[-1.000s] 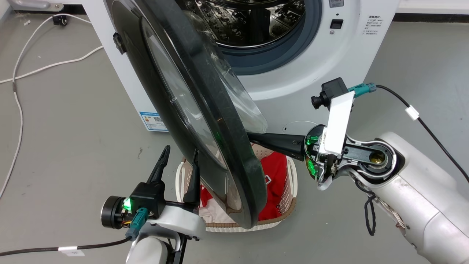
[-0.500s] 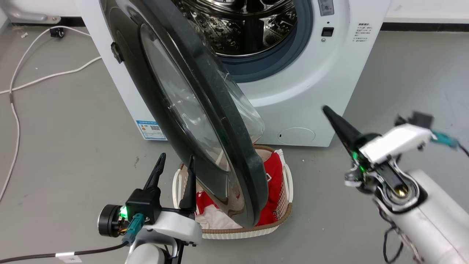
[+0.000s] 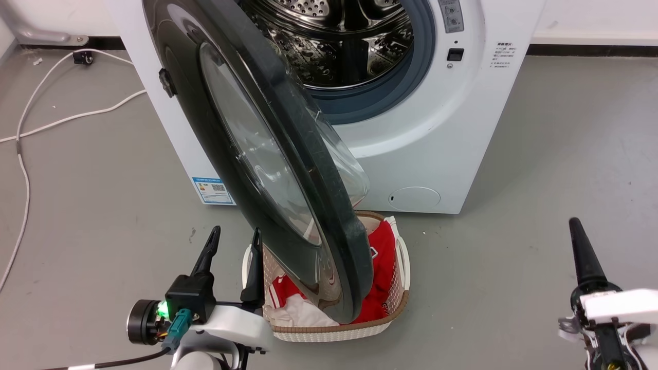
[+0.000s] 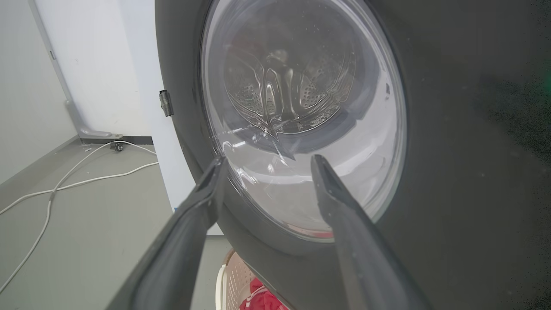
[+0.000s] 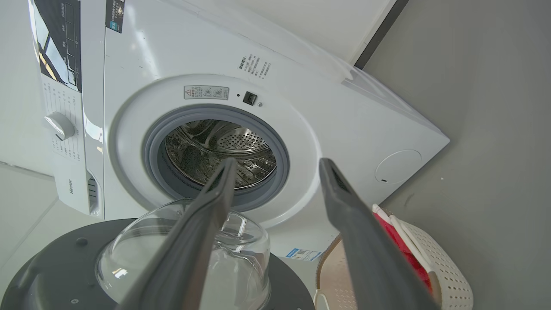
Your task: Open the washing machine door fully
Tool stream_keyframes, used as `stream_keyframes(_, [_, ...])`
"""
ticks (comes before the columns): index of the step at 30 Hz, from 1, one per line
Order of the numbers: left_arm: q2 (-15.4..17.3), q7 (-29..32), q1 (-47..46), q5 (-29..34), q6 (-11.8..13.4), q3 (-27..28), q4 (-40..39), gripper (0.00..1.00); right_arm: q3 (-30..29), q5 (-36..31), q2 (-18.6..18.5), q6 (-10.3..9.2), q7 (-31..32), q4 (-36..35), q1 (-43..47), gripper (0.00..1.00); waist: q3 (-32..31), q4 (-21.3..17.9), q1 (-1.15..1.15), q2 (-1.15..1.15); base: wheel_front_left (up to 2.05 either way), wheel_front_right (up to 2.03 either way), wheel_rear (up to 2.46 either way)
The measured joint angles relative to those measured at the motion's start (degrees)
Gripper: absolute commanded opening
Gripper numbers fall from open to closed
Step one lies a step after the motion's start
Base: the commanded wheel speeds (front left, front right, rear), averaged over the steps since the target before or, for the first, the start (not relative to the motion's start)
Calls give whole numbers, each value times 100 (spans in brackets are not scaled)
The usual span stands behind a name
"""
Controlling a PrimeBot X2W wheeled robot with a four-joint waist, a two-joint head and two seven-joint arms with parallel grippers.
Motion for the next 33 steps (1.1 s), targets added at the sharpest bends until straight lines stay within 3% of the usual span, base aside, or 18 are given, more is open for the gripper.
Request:
stream_keyframes(2, [-1,-1,2,8,-2,14,-3,100,-457,-757,245,0,1,-43,193,100,0,0,0,0,0,0,0])
stream_keyframes(8, [1,0,7,11,-2,58,-15,100,-1838,-4010,910,1,0,-570,549,100,-17,-3,0,0,0,0,0])
stream_keyframes(12, [0,0,47,38,-5,77,-9,100,-2286,-5748,1371,1,1,-1183,786,100,-61,-3,0,0,0,0,0])
stream_keyframes(14, [1,0,64,51,-13,99,-3,100,-2352,-6308,1475,1,1,-1439,895,100,-82,-10,0,0,0,0,0])
stream_keyframes(20, [1,-1,116,94,-51,185,14,100,-2239,-7438,1606,1,138,-1927,1298,100,-165,-91,0,0,0,0,0])
stream_keyframes(33, [1,-1,174,152,-108,252,71,100,-1639,-8457,1637,2,288,-2209,1759,100,-341,-215,0,0,0,0,0])
